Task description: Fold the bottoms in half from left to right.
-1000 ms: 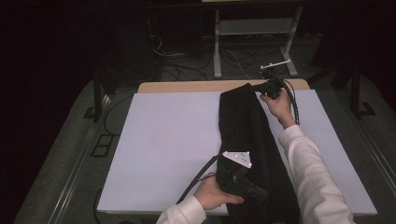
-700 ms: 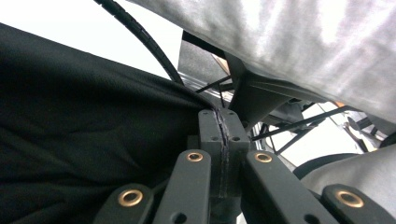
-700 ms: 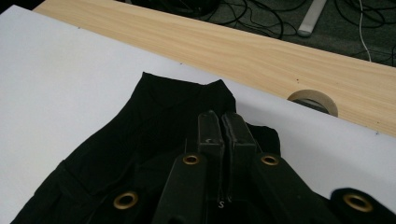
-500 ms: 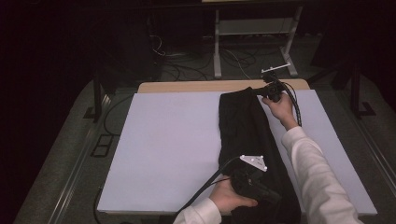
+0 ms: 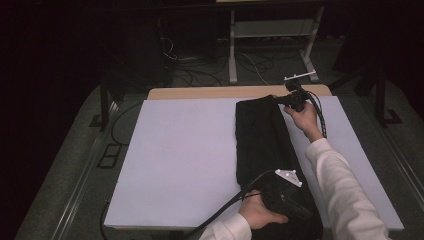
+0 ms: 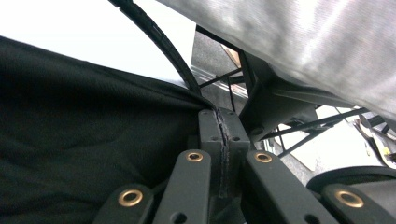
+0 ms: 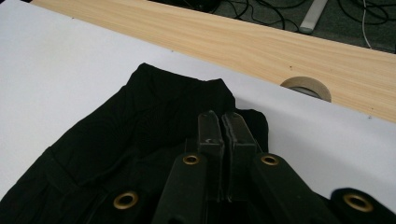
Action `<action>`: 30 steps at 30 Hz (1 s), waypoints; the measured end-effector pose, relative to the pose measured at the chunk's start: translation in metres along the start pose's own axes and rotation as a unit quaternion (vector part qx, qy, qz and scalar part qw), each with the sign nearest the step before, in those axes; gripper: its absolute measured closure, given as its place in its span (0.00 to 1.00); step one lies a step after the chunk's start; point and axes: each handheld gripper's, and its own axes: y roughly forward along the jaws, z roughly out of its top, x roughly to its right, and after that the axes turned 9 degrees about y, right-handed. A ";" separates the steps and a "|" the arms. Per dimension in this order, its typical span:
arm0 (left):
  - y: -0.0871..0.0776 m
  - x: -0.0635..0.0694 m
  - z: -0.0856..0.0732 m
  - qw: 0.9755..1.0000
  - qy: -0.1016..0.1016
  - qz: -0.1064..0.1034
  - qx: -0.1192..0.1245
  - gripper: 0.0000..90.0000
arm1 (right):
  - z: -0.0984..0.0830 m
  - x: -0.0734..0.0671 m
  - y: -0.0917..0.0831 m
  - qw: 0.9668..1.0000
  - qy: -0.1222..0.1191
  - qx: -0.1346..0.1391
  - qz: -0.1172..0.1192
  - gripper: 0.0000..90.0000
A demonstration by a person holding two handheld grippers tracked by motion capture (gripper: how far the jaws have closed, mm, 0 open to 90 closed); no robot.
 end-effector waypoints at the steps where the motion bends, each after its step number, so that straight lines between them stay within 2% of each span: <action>1: 0.002 0.000 0.000 1.000 -0.002 0.001 -0.002 0.98 | -0.001 0.000 0.000 1.000 0.000 0.000 0.001 0.95; 12: 0.020 -0.006 0.002 1.000 -0.011 0.012 -0.023 0.98 | -0.007 0.006 0.002 1.000 0.001 0.001 0.005 0.95; 19: 0.030 -0.010 0.003 0.999 -0.021 0.011 -0.026 0.98 | -0.009 0.008 0.002 1.000 0.002 0.001 0.004 0.95; 24: 0.038 -0.010 0.004 1.000 -0.022 0.005 -0.017 0.97 | -0.011 0.012 0.003 1.000 0.004 -0.002 0.002 0.95; 25: 0.039 -0.011 0.005 1.000 -0.022 0.004 -0.009 0.94 | -0.012 0.013 0.003 1.000 0.007 -0.003 0.001 0.95; 27: 0.039 -0.012 0.005 0.999 -0.035 -0.010 -0.004 0.86 | -0.012 0.013 0.003 1.000 0.009 -0.003 0.003 0.95; 30: 0.035 -0.010 0.005 1.000 -0.030 -0.002 -0.007 0.71 | -0.012 0.013 0.003 1.000 0.014 -0.005 0.012 0.94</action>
